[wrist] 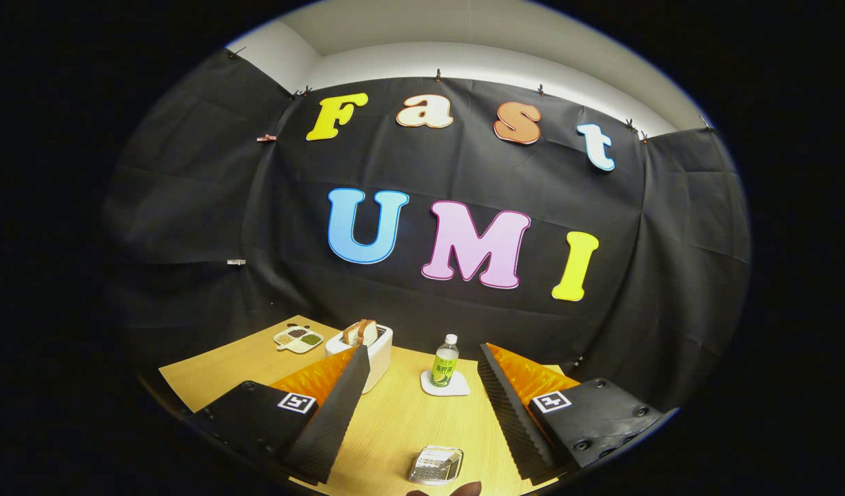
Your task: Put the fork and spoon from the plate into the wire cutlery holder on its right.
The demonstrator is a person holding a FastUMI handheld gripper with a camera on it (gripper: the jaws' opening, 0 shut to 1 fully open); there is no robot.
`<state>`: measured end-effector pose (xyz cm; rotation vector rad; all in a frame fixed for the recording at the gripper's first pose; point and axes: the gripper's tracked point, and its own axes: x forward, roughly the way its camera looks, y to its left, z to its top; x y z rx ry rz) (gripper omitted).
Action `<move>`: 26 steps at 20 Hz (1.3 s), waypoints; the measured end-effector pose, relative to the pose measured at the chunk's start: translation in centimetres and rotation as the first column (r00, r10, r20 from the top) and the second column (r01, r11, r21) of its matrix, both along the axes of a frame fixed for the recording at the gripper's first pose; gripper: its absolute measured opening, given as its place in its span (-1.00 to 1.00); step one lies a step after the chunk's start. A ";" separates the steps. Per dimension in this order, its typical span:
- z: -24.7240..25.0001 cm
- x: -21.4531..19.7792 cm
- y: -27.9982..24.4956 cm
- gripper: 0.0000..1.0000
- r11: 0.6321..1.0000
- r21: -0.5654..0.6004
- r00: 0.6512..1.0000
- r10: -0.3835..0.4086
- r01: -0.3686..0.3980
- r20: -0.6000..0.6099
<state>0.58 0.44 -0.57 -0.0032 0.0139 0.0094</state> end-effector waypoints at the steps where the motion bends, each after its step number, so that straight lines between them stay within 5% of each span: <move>1: -0.1 0.0 0.1 0.95 1.000 0.000 1.000 0.002 -0.002 -0.003; 9: -0.8 0.7 1.7 0.95 1.000 0.010 0.999 0.019 -0.019 -0.028; 13: -4.9 1.1 5.6 0.95 0.992 0.025 0.974 0.124 -0.121 -0.192; 17: -10.4 0.8 10.1 0.96 0.974 0.108 0.892 0.227 -0.200 -0.390; 21: -16.1 0.2 14.7 0.96 0.955 0.180 0.774 0.297 -0.236 -0.560; 26: -23.3 -0.3 18.9 0.89 0.950 0.175 0.642 0.306 -0.260 -0.703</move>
